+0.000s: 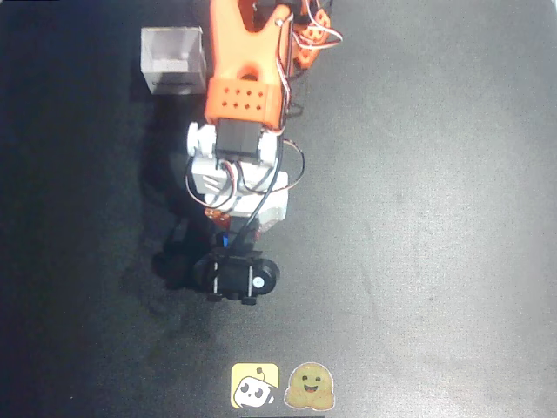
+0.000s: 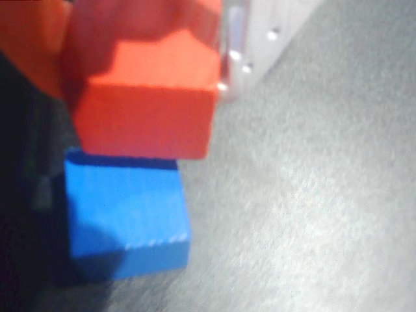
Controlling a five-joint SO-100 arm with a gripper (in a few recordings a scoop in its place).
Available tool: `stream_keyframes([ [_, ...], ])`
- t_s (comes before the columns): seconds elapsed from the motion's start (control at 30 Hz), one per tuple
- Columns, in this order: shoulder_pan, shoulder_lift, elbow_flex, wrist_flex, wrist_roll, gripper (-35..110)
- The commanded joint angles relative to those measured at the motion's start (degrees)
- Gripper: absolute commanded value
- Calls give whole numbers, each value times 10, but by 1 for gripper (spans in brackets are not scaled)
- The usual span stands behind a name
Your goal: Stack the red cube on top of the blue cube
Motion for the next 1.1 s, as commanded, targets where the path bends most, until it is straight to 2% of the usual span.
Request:
stream_keyframes([
  [0.0,4,1,-25,-11,3,0],
  [1.07,1,-79,-94,-23,7,0],
])
